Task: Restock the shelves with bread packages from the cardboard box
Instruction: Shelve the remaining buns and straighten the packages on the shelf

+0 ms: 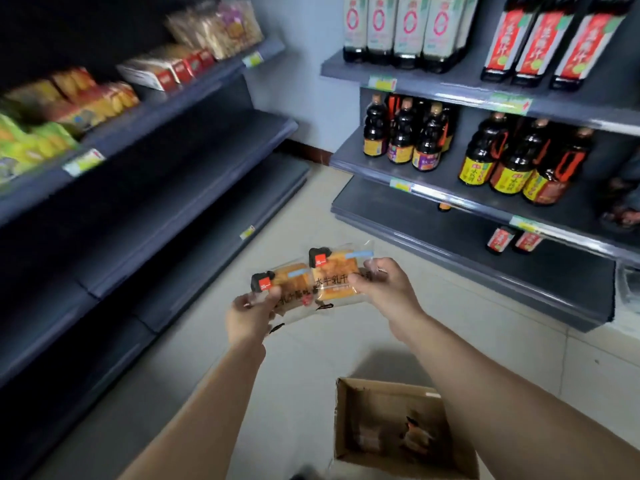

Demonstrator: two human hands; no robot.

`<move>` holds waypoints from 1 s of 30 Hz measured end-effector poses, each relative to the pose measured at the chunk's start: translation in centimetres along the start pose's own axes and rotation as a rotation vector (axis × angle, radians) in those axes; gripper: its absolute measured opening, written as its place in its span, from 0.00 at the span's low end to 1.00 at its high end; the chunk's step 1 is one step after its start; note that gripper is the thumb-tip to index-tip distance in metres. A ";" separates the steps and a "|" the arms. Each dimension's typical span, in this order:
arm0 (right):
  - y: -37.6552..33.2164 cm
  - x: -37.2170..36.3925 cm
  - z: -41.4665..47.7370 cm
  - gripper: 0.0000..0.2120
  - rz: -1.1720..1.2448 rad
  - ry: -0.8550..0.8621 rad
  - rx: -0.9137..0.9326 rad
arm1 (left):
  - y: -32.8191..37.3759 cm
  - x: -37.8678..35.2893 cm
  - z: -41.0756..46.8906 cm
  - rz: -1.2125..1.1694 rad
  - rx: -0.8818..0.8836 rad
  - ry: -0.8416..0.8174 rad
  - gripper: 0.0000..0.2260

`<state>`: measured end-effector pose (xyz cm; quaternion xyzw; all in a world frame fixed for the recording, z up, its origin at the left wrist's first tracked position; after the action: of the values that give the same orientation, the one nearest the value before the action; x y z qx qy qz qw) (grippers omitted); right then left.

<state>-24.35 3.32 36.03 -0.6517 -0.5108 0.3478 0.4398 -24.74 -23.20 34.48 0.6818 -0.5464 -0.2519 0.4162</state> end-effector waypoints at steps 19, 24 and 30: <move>-20.7 -39.7 -9.2 0.13 -0.158 -0.416 0.381 | 19.6 40.4 -2.6 -0.302 -0.387 0.499 0.11; -24.1 -49.3 -13.2 0.14 -0.172 -0.520 0.456 | 22.6 50.1 -4.1 -0.378 -0.437 0.567 0.11; -27.8 -58.1 -17.1 0.20 -0.184 -0.579 0.569 | 26.1 58.8 -6.0 -0.385 -0.500 0.670 0.16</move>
<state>-32.64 -54.37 68.47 -0.3313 -0.5529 0.6033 0.4697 -17.68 -79.07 66.18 0.6933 -0.1674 -0.2146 0.6673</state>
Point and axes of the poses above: each hand's wrist, its own z-axis towards the middle knuckle, its own x-axis out of the back of the hand, y = z × x, the point moved 9 cm from there along z, towards the middle knuckle, and after that the axes turned 3 degrees about -y, right-handed, at the moved point
